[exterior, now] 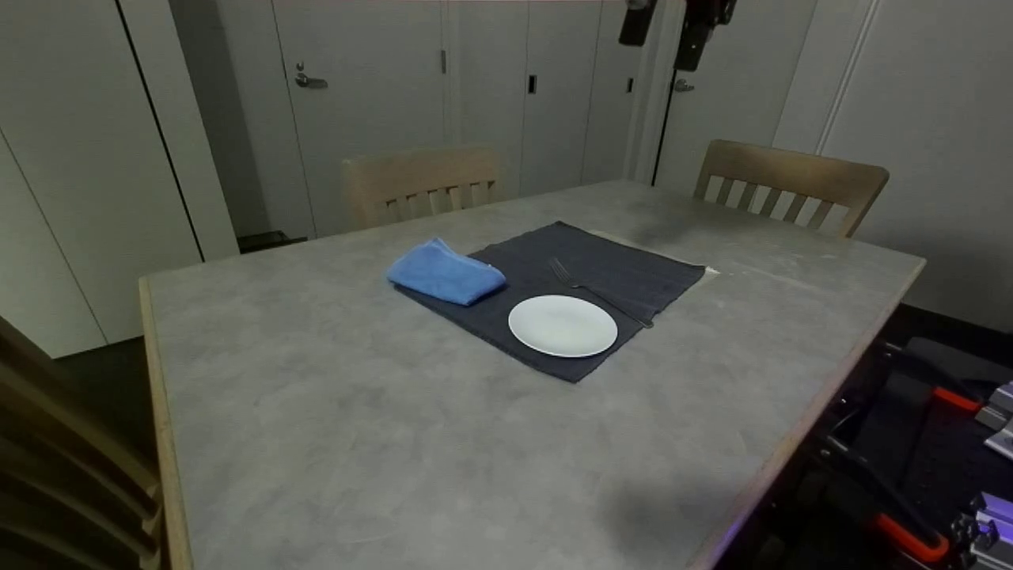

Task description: Put the fork on the white plate

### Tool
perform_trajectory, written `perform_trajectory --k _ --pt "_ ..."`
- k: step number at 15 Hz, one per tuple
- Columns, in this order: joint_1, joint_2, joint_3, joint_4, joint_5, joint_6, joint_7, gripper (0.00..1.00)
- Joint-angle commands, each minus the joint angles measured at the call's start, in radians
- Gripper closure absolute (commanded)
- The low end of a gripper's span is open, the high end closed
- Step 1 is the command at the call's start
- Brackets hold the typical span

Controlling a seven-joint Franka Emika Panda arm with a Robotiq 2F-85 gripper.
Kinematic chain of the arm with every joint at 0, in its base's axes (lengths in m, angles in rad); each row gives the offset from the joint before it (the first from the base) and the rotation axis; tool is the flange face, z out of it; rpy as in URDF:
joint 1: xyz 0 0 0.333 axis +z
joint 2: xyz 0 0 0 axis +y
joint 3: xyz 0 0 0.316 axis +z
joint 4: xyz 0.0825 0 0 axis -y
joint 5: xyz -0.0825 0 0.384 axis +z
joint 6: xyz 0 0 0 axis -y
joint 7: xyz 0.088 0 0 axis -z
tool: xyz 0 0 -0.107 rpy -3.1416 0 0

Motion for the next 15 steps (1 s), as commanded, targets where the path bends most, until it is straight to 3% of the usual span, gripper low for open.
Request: perform_trajectory --k 1,9,15 --pt "-0.016 0.15 -0.042 0.092 0.031 0.023 -0.099 0.0" --pt "-0.035 0.366 -0.076 0.178 0.2 -0.015 -0.249 0.0" --pt "-0.043 0.367 -0.058 0.165 0.182 0.002 -0.218 0.0"
